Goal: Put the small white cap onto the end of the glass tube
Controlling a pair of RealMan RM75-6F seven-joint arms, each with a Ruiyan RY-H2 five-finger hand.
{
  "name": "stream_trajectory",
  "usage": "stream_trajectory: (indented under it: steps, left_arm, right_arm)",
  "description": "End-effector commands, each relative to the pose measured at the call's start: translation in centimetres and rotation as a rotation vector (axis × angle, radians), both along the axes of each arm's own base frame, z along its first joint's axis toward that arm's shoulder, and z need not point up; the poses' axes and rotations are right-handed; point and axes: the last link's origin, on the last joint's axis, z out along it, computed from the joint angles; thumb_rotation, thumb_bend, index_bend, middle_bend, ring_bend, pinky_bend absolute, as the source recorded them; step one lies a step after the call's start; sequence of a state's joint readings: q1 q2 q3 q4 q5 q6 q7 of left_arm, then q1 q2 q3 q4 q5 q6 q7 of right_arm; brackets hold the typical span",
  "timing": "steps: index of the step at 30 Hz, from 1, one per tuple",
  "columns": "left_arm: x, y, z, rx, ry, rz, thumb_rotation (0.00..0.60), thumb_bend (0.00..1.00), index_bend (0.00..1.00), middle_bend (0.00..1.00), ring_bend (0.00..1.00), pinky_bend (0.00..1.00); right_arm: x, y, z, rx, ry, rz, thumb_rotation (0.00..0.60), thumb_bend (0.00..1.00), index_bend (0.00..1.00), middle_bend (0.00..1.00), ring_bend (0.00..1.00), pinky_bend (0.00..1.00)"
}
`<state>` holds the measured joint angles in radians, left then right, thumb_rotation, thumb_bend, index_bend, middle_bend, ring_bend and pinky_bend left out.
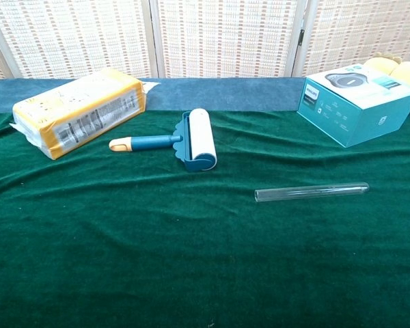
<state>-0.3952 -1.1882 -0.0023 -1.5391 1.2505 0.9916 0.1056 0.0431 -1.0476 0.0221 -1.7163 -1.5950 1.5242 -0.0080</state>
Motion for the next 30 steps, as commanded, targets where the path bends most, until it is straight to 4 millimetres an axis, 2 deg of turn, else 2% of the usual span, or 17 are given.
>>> stream_trajectory:
  steps: [1,3,8,30]
  left_arm:
    - [0.1,0.4,-0.4,-0.01,0.0,-0.01,0.6,0.51,0.29,1.0,0.87,0.73]
    - [0.1,0.7,-0.7,-0.02,0.008,-0.014,0.6,0.46,0.31,1.0,0.87,0.73]
    - [0.0,1.4,-1.6,-0.032,0.02,-0.01,0.6,0.42,0.36,1.0,0.87,0.73]
    - [-1.1,2.7,-2.3,0.025,0.027,0.013,0.6,0.42,0.42,1.0,0.87,0.74]
  right_arm:
    - [0.0,0.0,0.0,0.0,0.001,0.0,0.6,0.58,0.19,0.23,0.27,0.22]
    - [-0.1,0.0,0.0,0.0,0.001,-0.001,0.6,0.58,0.19,0.23,0.27,0.22]
    - [-0.2,0.0,0.1,-0.001,0.0,-0.006,0.6,0.58,0.19,0.23,0.27,0.22]
    - [-0.3,-0.2,-0.1,0.004,0.001,-0.01,0.6,0.58,0.19,0.23,0.27,0.22]
